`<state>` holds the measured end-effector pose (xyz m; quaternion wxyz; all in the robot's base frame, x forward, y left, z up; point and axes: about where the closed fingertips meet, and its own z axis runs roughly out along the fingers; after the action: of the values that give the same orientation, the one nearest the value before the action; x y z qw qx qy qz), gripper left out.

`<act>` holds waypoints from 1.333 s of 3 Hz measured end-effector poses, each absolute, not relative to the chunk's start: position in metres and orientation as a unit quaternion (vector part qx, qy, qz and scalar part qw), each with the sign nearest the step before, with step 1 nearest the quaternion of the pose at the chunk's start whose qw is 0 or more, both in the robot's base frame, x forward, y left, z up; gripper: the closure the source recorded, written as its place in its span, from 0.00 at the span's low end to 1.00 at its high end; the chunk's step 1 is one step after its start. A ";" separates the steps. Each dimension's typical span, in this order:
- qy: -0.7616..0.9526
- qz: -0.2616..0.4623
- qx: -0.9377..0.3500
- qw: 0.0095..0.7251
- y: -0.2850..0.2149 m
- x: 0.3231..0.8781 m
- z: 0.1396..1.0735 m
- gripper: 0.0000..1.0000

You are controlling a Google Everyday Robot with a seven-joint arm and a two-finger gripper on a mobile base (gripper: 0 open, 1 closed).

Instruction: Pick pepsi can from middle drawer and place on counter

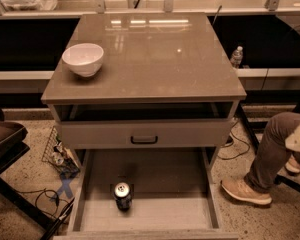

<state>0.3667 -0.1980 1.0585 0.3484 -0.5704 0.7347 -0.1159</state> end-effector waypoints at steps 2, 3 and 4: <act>0.722 -0.072 -0.528 0.442 -0.243 0.374 0.950 0.00; 0.721 0.013 -0.536 0.439 -0.225 0.374 0.868 0.00; 0.700 0.087 -0.547 0.452 -0.191 0.377 0.829 0.00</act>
Offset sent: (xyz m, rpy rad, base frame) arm -0.0018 0.0105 -0.2026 0.6506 -0.0718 0.1677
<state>0.3772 -0.1912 0.8289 0.4516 -0.5465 0.6999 0.0870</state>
